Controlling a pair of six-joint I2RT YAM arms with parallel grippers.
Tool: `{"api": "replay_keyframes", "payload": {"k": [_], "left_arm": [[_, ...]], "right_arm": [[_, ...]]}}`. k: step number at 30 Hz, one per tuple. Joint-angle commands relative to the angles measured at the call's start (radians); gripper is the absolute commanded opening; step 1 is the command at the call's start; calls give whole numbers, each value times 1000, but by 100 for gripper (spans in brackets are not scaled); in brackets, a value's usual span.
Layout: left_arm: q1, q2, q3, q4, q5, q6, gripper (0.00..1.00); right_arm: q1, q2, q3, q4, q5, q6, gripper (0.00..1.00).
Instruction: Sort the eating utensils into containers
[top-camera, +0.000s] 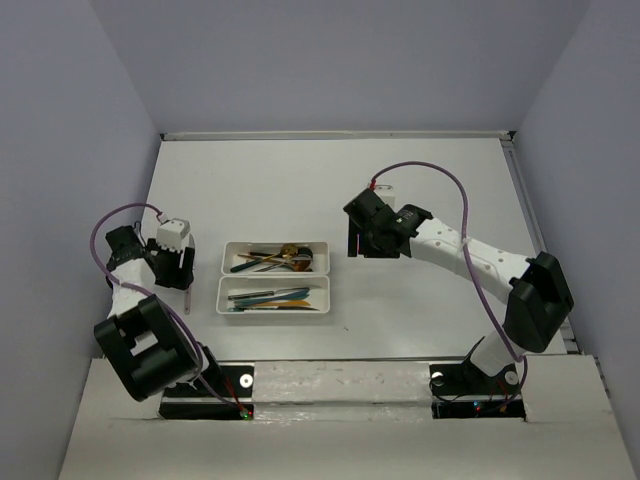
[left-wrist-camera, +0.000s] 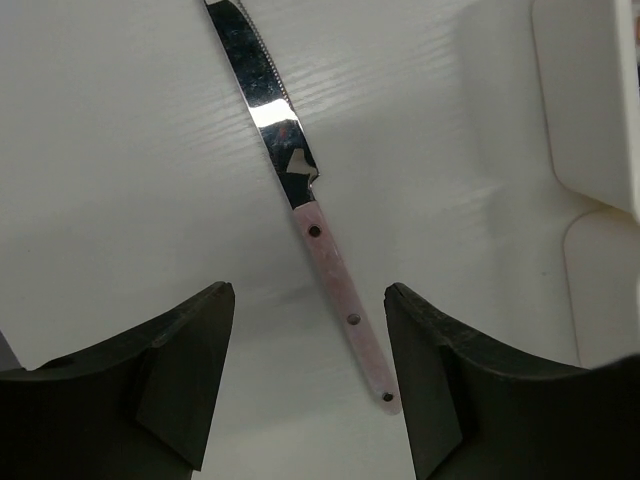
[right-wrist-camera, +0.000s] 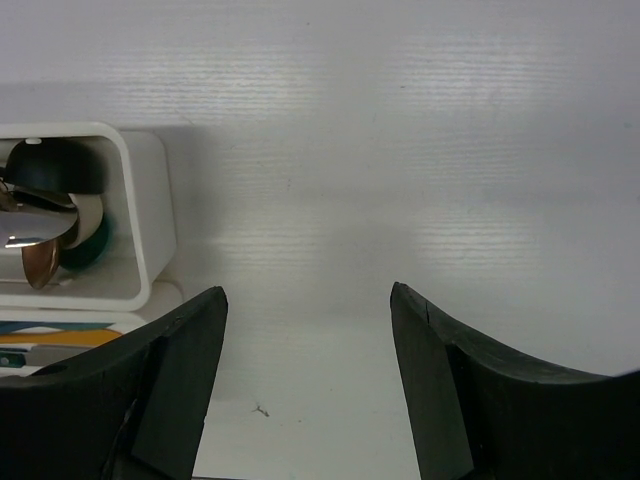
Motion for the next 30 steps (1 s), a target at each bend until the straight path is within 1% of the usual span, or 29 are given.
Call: {"api": "replay_keyframes", "payload": {"k": [1, 6, 11, 14, 15, 16, 17, 19, 20, 21, 25, 27, 28, 29, 30], "left_arm": [[8, 0, -17, -20, 59, 49, 72], [8, 68, -38, -9, 62, 72, 70], [10, 147, -21, 3, 19, 60, 61], [8, 174, -21, 14, 4, 69, 51], [8, 200, -18, 20, -15, 65, 42], [8, 216, -18, 37, -25, 60, 37], [8, 242, -18, 46, -30, 57, 27], [8, 260, -21, 80, -47, 43, 18], [8, 264, -20, 92, -52, 33, 11], [10, 262, -23, 111, -64, 23, 0], [10, 253, -18, 171, -88, -4, 0], [10, 233, -12, 181, -73, -7, 0], [10, 218, -15, 187, -61, -9, 0], [13, 198, -18, 189, -6, -1, 0], [22, 146, -32, 198, 25, 15, 0]], "right_arm": [[-3, 8, 20, -7, 25, -5, 72], [-3, 28, 21, -5, 27, -1, 71], [-3, 34, 21, -7, 30, -2, 71], [-3, 32, 20, -5, 44, -2, 71], [-3, 32, 20, -5, 47, -2, 71], [-3, 31, 21, -7, 47, -2, 71], [-3, 32, 23, -5, 47, -4, 71], [-3, 34, 26, -7, 48, -4, 71], [-3, 34, 26, -7, 50, -4, 71], [-3, 34, 26, -7, 50, -7, 71], [-3, 32, 30, -7, 48, -13, 71], [-3, 28, 27, -5, 51, -14, 71], [-3, 23, 26, -7, 56, -13, 71], [-3, 22, 24, -5, 56, -13, 71], [-3, 20, 23, -7, 57, -11, 71]]}}
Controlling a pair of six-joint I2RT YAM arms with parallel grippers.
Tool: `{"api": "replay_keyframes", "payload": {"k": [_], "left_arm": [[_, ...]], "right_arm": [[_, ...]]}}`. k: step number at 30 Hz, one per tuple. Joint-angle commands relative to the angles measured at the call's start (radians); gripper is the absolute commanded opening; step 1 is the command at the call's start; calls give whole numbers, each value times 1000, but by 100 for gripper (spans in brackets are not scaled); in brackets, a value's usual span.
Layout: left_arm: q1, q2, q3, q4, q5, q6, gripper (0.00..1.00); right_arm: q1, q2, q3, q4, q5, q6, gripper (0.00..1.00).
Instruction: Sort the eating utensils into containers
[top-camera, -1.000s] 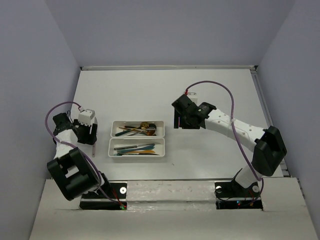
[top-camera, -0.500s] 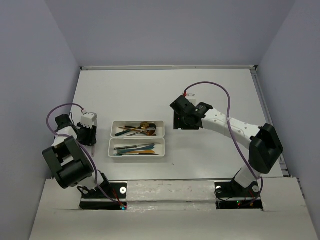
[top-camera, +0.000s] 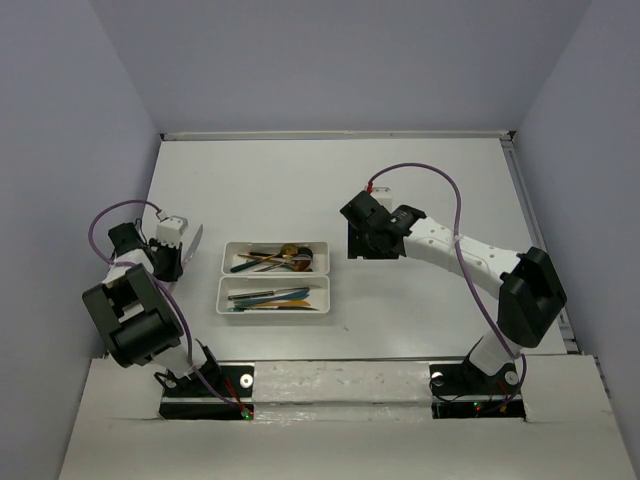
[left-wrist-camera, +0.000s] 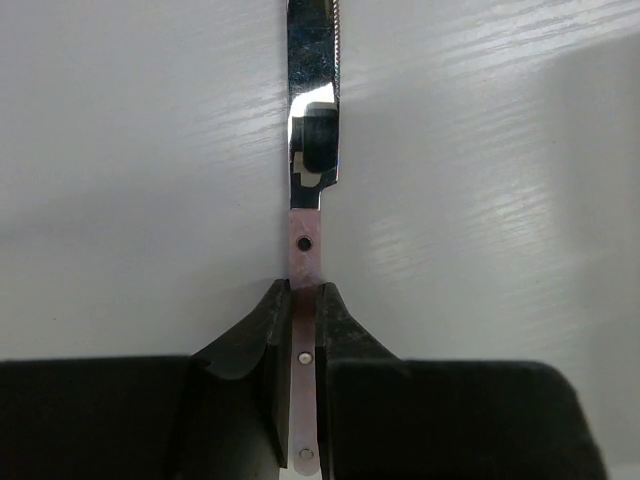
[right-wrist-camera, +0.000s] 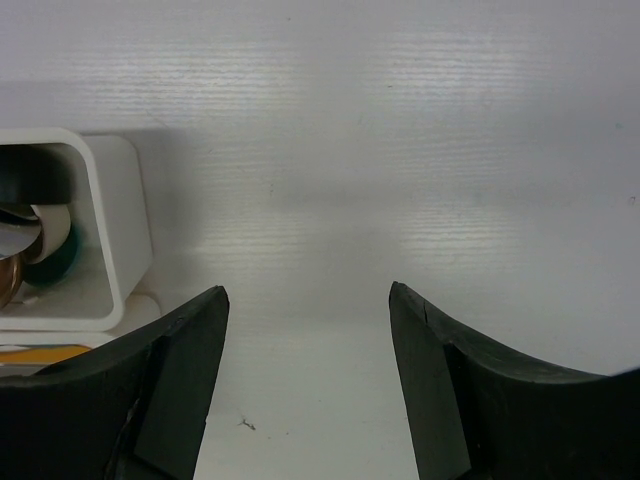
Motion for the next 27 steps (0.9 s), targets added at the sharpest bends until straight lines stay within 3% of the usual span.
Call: {"api": "replay_keyframes", "payload": {"k": [1, 5, 10, 18, 24, 27], "left_arm": [[19, -92, -53, 44, 54, 14, 0], [20, -220, -57, 74, 91, -19, 0], [19, -219, 8, 19, 139, -23, 0], [-79, -251, 164, -118, 211, -43, 0], [-370, -360, 244, -259, 213, 12, 0], [-487, -386, 265, -372, 214, 134, 0]], "right_arm": [[-3, -25, 21, -6, 40, -1, 71], [-3, -39, 9, -4, 48, 8, 71], [-3, -45, -8, -4, 56, 13, 71], [-12, -40, -29, 2, 80, 28, 72], [-78, -33, -42, 2, 59, 27, 72], [-115, -56, -75, 34, 30, 19, 72]]}}
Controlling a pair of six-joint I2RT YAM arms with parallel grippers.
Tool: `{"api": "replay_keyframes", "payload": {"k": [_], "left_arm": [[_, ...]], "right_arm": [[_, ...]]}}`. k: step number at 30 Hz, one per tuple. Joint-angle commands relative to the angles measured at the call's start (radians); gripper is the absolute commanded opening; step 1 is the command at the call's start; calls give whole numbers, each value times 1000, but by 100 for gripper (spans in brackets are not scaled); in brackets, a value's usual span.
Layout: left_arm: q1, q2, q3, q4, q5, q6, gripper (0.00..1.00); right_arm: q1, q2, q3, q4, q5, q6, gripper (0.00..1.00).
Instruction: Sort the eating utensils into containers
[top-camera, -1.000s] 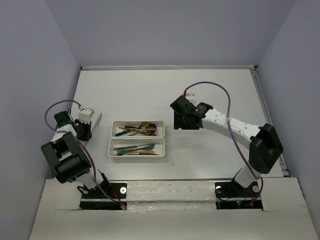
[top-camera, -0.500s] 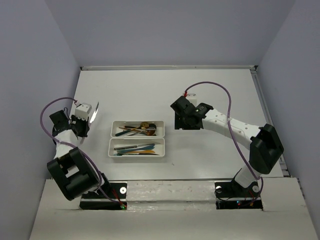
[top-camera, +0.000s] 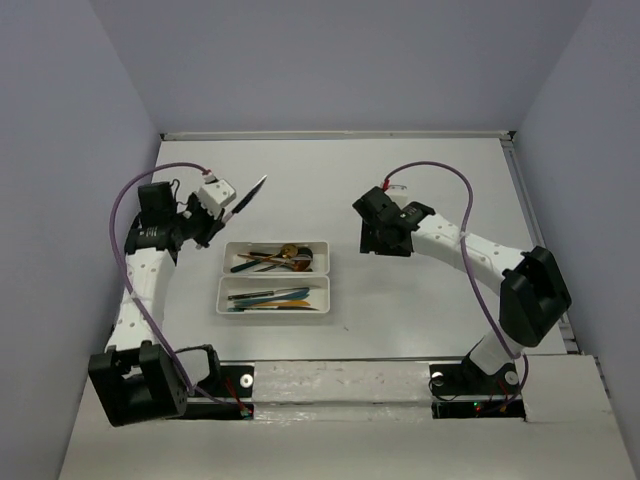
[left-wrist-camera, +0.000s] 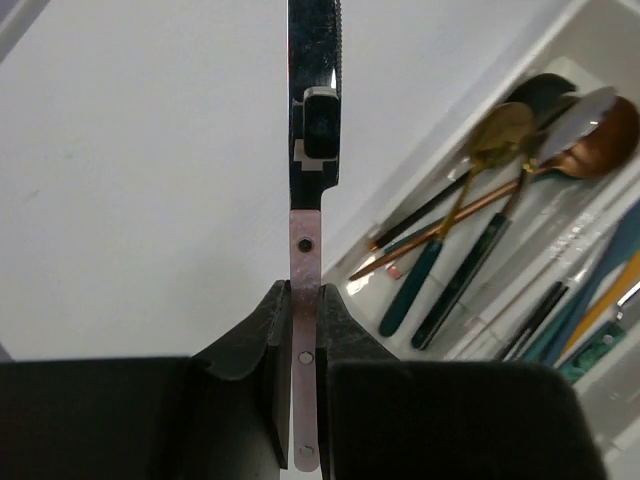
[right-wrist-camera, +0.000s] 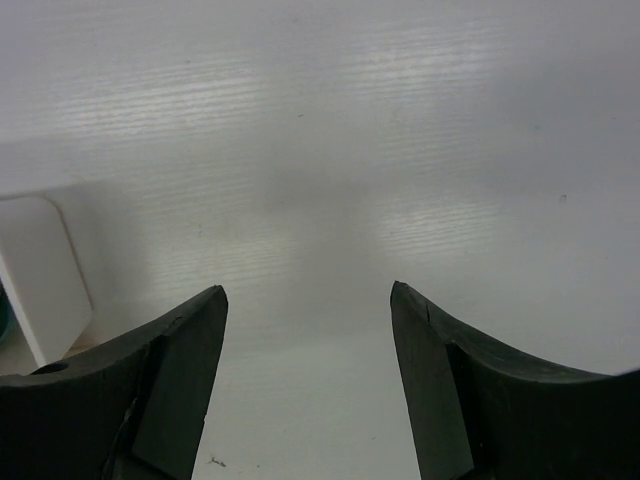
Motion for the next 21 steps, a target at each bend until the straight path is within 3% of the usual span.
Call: {"api": "replay_keyframes", "payload": {"k": [1, 3, 10, 21], "left_arm": [[-155, -51, 48, -197, 40, 132, 0], [-243, -79, 14, -244, -1, 212, 0], [-382, -160, -115, -329, -94, 431, 0], [-583, -104, -221, -267, -204, 479, 0]], "right_arm": [[-47, -55, -49, 29, -7, 3, 72], [-71, -76, -78, 48, -18, -1, 72], [-103, -112, -144, 83, -35, -9, 72], [-113, -92, -161, 92, -47, -11, 72]]}}
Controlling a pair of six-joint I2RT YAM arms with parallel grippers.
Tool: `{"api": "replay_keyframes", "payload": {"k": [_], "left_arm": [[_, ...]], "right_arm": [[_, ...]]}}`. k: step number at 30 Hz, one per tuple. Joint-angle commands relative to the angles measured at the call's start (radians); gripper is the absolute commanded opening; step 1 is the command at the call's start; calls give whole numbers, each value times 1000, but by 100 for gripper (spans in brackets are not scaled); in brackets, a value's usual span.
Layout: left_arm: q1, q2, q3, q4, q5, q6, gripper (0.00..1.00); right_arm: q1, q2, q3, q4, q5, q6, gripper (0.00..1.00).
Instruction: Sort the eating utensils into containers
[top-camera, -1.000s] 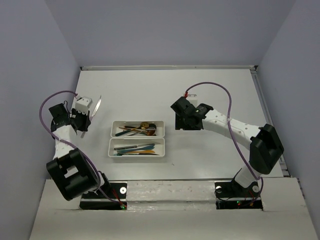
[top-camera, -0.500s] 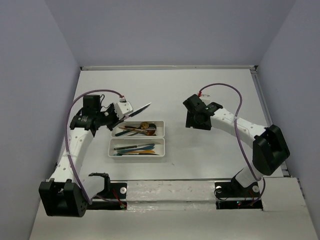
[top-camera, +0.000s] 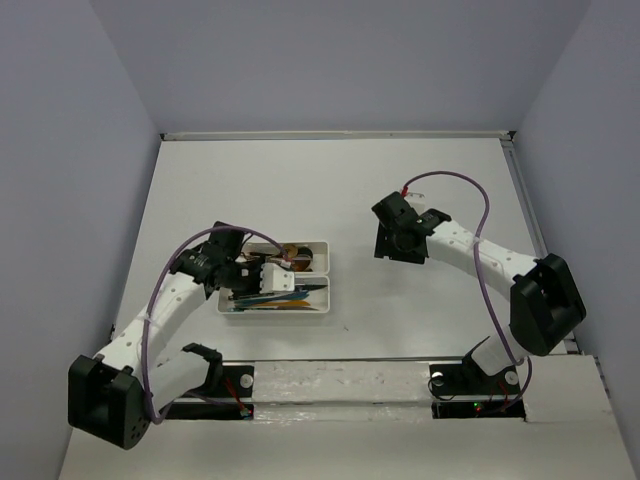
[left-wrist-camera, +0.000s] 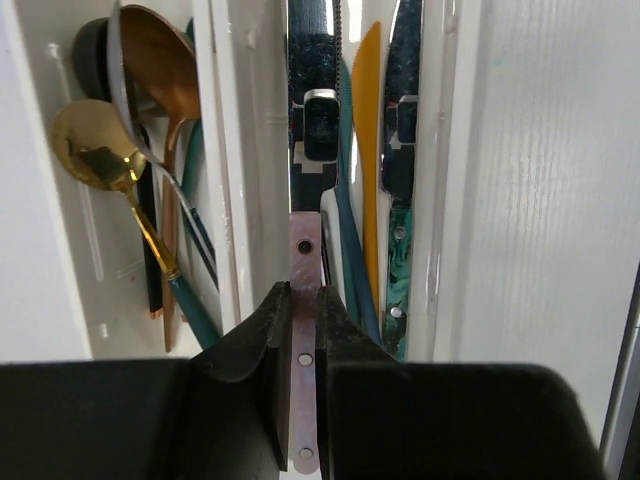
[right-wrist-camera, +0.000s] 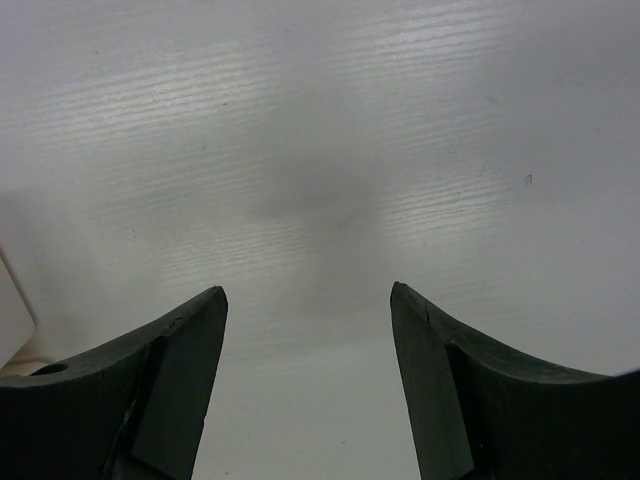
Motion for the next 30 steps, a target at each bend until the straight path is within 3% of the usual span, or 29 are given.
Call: {"api": "replay_keyframes", "payload": {"k": [1, 13, 18, 21, 30], "left_arm": [[-37, 43, -33, 42, -77, 29, 0], [-55, 7, -134, 79, -158, 78, 0], [-57, 23, -127, 96, -163, 47, 36], [-58, 1, -127, 114, -177, 38, 44], [-58, -35, -114, 116, -188, 4, 48]], "right_arm": [[-10, -11, -12, 41, 0, -7, 72], [-10, -9, -19, 44, -6, -13, 72], [-10, -8, -20, 45, -13, -16, 72], [-10, -15, -23, 44, -15, -18, 72], [-10, -12, -23, 45, -18, -19, 72]]}}
